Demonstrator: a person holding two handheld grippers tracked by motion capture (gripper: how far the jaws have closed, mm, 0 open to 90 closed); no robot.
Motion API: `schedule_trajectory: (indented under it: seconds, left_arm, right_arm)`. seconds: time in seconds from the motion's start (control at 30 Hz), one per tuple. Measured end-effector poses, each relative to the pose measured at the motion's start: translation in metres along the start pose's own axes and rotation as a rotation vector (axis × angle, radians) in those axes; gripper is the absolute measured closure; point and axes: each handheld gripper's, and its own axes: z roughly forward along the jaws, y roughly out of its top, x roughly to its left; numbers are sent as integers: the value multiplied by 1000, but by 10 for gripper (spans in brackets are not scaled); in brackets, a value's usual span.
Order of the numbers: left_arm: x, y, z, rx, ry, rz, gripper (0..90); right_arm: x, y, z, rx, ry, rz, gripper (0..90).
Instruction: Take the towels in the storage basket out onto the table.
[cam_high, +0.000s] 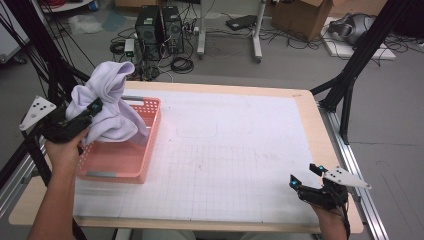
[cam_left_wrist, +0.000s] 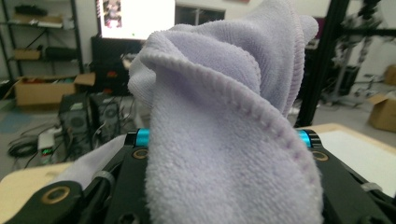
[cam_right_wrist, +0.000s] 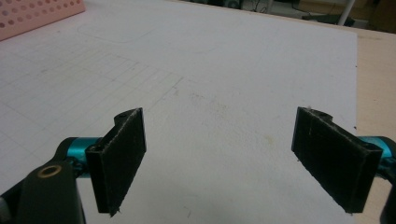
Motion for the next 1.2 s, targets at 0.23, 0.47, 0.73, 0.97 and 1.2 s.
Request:
schedule_trajectory:
  seconds: [0.23, 0.47, 0.73, 0.97, 1.2]
  left_arm:
    - [-3, 25, -3, -79, -98, 9, 612]
    - [-11, 54, 3, -100, -216, 47, 613]
    - [-32, 76, 15, -113, -354, 74, 613]
    - [-63, 90, 33, -122, -471, 95, 613]
    - [-102, 96, 56, -123, -588, 96, 614]
  right_arm:
    - [2, 0, 2, 7, 2, 0, 165]
    - [1, 0, 2, 2, 2, 4, 165]
    - [1, 0, 2, 1, 3, 1, 165]
    - [0, 0, 1, 1, 5, 2, 165]
    - [-1, 0, 1, 1, 5, 6, 165]
